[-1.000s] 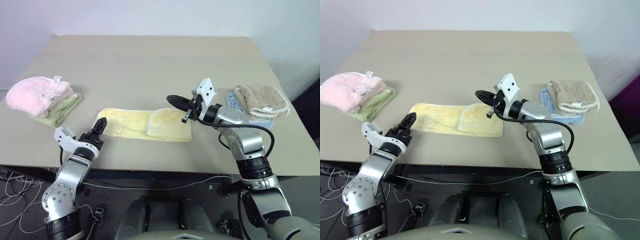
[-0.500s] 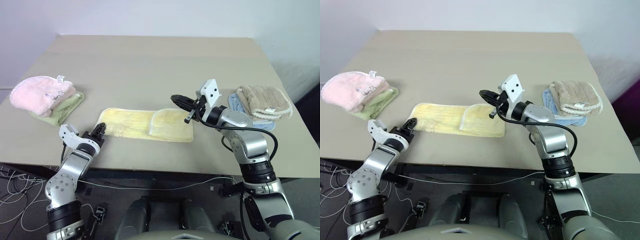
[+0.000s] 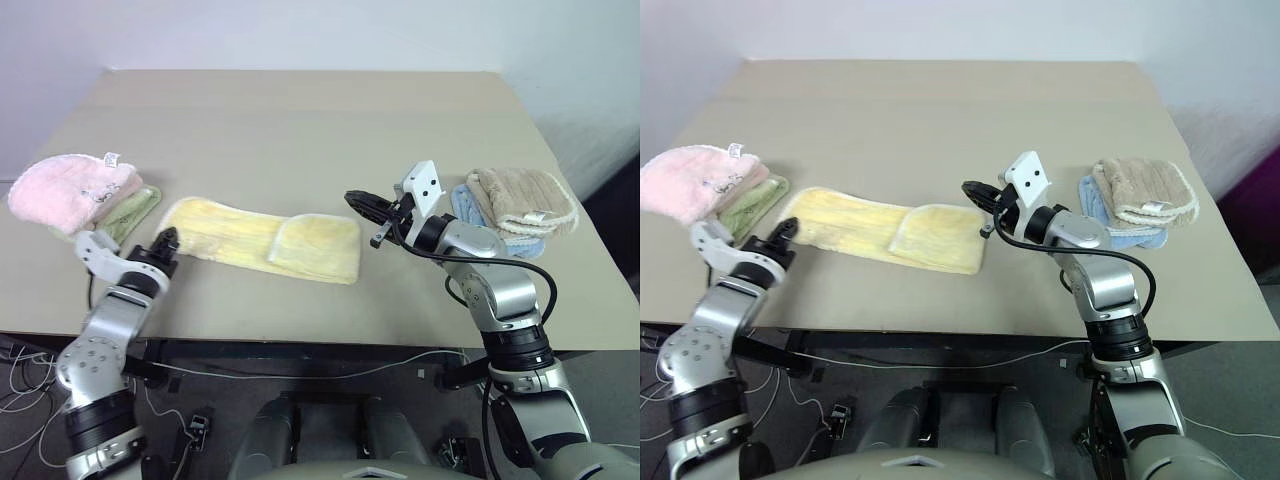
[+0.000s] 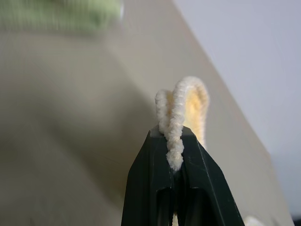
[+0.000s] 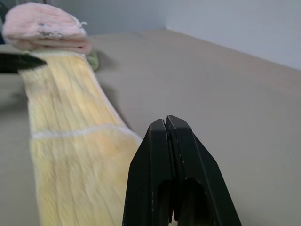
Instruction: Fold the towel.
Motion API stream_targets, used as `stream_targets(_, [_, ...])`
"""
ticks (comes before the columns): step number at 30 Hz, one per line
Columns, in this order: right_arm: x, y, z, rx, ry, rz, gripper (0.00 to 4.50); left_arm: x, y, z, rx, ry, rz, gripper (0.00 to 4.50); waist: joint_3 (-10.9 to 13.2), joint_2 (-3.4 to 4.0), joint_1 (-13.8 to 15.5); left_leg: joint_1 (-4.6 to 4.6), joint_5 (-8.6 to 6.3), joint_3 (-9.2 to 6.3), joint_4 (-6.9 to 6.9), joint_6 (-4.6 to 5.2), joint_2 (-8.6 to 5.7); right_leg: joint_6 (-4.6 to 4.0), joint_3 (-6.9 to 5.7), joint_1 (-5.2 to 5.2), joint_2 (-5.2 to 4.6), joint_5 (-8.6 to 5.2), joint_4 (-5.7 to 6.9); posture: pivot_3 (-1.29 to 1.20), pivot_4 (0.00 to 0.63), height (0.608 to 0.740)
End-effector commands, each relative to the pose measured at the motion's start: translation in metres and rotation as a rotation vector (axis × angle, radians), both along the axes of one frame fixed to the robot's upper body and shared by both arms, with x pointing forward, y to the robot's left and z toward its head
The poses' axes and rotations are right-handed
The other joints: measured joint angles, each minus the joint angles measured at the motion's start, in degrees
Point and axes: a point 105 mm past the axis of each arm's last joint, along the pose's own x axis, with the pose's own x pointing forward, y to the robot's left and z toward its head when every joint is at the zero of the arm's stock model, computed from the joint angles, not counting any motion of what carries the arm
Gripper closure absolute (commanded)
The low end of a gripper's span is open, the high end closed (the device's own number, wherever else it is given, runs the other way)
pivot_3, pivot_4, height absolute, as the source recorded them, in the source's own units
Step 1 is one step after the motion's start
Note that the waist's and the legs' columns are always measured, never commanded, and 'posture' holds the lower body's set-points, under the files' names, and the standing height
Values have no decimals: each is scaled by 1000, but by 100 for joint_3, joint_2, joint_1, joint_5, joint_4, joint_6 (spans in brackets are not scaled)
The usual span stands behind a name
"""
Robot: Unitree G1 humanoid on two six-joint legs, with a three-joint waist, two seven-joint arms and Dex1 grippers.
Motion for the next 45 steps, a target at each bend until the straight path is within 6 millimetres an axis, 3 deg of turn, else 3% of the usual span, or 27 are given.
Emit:
stream_targets(1, [-3, -5, 17, 5, -75, -16, 4463, 0, -9, 31, 75, -110, -56, 4480, 0, 0, 1, 0, 0, 0, 0, 0, 0, 0, 0, 0, 0, 0, -1, 0, 150, 740])
stream_targets(5, [0, -12, 18, -1, -85, -43, 4463, 4, -67, 55, 217, -212, -279, 4480, 3, -4, 15, -1, 0, 0, 0, 0, -1, 0, 0, 1, -2, 0, -1, 0, 150, 740])
stream_targets(10, [-1, -14, 18, -4, -89, -58, 4463, -2, -139, 62, 398, -288, -564, 4480, 4, -5, -5, -2, 0, 3, -1, 0, -4, 0, 2, 2, 0, 0, -3, 0, 150, 740])
stream_targets(15, [-2, -16, 16, -5, -87, -72, 4463, -12, -201, 55, 567, -333, -818, 4480, 7, -2, -15, -2, 1, 6, -7, -1, -2, 0, 7, -4, 5, 0, -2, 0, 150, 740])
stream_targets(19, [-3, -18, 16, -5, -87, -86, 4463, -18, -231, 34, 720, -301, -960, 4480, 8, -1, -9, -2, 1, 9, -6, 0, -3, 0, 7, -3, 6, 0, -3, 0, 150, 740])
stream_targets(24, [-4, -17, 16, -5, -89, -91, 4463, -11, -237, 7, 855, -225, -1005, 4480, 10, 1, -14, -2, 1, 8, -7, 0, -3, 1, 7, -4, 8, 0, -2, 0, 150, 740])
stream_targets(29, [-5, -18, 17, -6, -91, -95, 4463, -11, -238, 1, 876, -212, -1030, 4480, 14, -1, -7, -2, 1, 7, -6, 1, -3, 1, 7, -3, 6, 0, -3, 0, 150, 740])
stream_targets(34, [-6, -16, 17, -7, -90, -90, 4463, -15, -234, 4, 850, -225, -1045, 3205, 14, -1, -7, -2, 1, 7, -6, 1, -3, 1, 7, -3, 5, 0, -3, 0, 150, 740])
stream_targets(40, [-6, -12, 15, -10, -84, -76, 4463, -19, -229, 19, 781, -264, -1034, 1078, 15, 0, -8, -2, 1, 6, -6, 1, -2, 1, 7, -4, 3, 0, -2, 0, 150, 740])
stream_targets(42, [-7, -10, 13, -9, -76, -66, 4463, -21, -219, 26, 738, -271, -1021, 447, 15, 0, -14, -2, 1, 6, -6, 1, -2, 2, 7, -3, 3, 0, -2, 0, 150, 740])
stream_targets(45, [-9, -6, 8, -18, -56, -47, 4463, -19, -200, 40, 680, -283, -960, 447, 15, 0, -21, -2, 1, 6, -6, 1, 0, 2, 7, -5, 2, 0, -1, 0, 150, 740])
